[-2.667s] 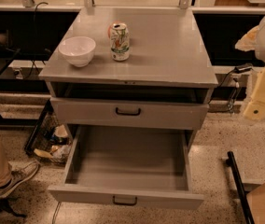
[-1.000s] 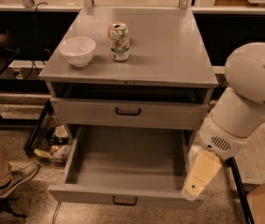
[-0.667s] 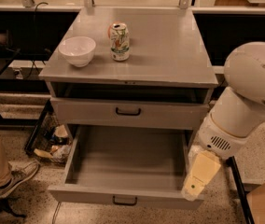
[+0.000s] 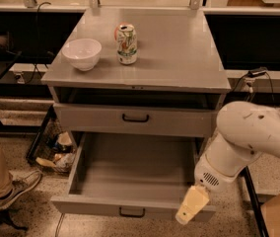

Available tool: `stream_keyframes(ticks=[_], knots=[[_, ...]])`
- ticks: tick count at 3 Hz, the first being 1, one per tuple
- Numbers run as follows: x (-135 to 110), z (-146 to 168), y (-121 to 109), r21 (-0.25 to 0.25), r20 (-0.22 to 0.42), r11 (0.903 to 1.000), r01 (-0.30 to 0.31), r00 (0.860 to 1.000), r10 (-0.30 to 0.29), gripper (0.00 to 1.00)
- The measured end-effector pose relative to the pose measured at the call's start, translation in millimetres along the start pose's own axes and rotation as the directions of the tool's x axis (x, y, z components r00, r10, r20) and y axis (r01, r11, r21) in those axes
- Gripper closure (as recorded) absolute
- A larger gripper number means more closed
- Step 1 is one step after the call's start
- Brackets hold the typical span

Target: Close middle drawer

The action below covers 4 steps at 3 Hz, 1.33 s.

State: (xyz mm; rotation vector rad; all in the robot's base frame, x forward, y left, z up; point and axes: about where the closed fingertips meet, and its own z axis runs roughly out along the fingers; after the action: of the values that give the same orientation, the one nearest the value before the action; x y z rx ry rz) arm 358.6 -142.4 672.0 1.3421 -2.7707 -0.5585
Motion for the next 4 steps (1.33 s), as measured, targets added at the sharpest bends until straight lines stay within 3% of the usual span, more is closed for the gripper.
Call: stream_keyframes(ticks=[1, 2, 3, 4], knots=[[13, 71, -13, -0.074, 0.062, 0.9956, -0.058, 0.996, 0.062, 0.45], [21, 136, -36, -0.108, 0.138, 0.9878, -0.113, 0.982, 0.127, 0.69], [14, 191, -61, -0.114, 0.221, 0.9818, -0.152, 0.96, 0.174, 0.92], [-4, 236, -84, -0.098, 0.302, 0.9753, -0.198, 0.928, 0.219, 1.0]])
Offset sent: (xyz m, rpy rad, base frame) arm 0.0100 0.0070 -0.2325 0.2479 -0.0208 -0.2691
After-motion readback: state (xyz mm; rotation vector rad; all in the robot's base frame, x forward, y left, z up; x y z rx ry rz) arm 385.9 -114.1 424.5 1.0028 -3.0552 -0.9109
